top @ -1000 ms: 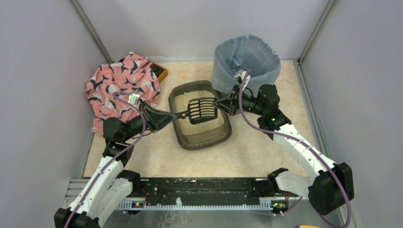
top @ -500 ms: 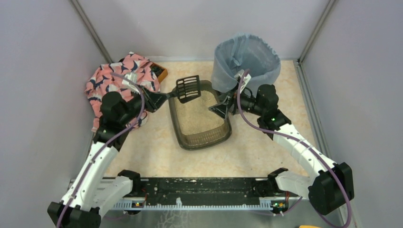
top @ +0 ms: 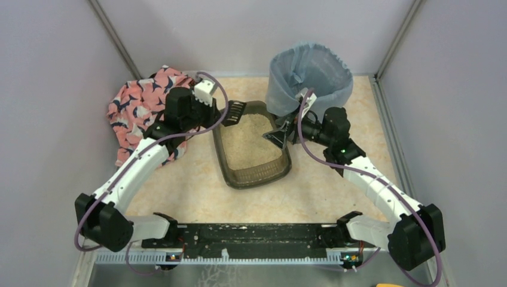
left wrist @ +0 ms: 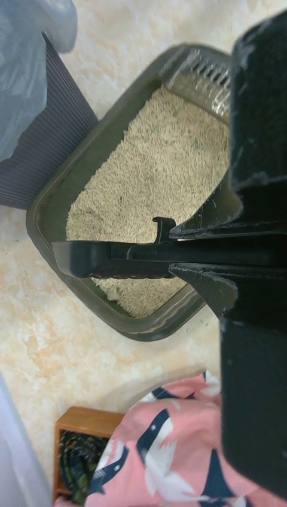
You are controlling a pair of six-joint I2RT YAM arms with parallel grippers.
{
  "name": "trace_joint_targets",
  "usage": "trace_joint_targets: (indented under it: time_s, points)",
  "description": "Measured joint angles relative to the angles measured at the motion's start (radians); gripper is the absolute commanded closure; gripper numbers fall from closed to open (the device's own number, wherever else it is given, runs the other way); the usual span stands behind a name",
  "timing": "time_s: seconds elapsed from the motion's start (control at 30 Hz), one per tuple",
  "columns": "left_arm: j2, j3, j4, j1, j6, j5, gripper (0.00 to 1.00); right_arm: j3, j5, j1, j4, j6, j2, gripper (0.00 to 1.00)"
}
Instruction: Clean the litter box
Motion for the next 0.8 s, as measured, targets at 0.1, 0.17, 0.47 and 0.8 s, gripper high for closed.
trace_joint_targets:
  time_s: [0.1,0.17,0.47,0.8]
  points:
    - [0.037,0.014,0.006,-0.03,0.097,-0.047,1.0,-0.016,-0.006,0.0,0.021,0.002,0.003,0.12]
    - [0.066,0.021,0.008,-0.056,0.17,-0.093,1.0,-0.03,-0.013,0.0,0.034,0.009,0.005,0.12]
    - [0.133,0.006,0.052,-0.212,0.391,-0.295,1.0,-0.069,-0.037,0.0,0.068,0.022,0.006,0.12]
    - [0.199,-0.083,0.163,-0.397,0.578,-0.551,1.0,-0.089,-0.059,0.0,0.111,0.043,0.006,0.13]
